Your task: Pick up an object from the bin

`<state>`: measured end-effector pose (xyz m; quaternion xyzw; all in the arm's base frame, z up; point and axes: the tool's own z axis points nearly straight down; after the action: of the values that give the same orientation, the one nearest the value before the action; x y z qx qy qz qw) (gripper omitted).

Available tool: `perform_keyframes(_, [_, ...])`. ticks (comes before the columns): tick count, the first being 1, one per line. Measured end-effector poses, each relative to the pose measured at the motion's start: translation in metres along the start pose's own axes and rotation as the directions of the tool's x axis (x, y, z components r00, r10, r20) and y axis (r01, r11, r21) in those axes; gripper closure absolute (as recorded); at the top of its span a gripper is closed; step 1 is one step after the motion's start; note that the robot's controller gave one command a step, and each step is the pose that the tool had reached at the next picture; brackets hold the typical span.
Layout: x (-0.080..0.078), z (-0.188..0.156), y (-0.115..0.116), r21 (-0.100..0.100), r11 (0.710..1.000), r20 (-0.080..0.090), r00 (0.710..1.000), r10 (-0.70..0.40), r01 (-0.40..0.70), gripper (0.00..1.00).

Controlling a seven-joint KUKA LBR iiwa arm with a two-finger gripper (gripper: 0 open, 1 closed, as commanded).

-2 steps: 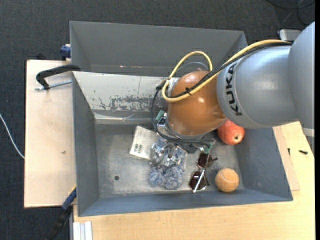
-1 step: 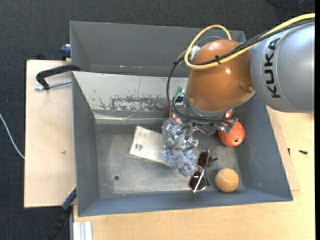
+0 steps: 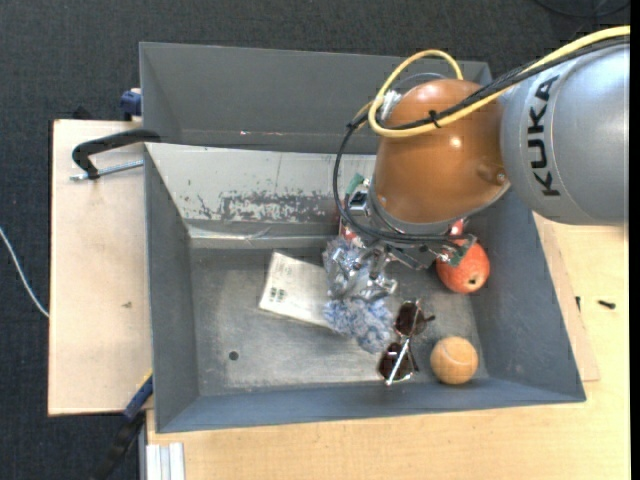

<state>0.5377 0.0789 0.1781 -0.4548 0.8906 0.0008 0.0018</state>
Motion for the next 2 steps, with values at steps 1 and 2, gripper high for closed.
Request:
perform_keyframes(1, [0.0,0.0,0.0,0.0,1.0,0.0,1.0,0.0,0.0,1.0])
perform_keyframes(2, [-0.009,0.015,-0.019,-0.005,0.975,-0.001,0.975,-0.222,0.222,1.0])
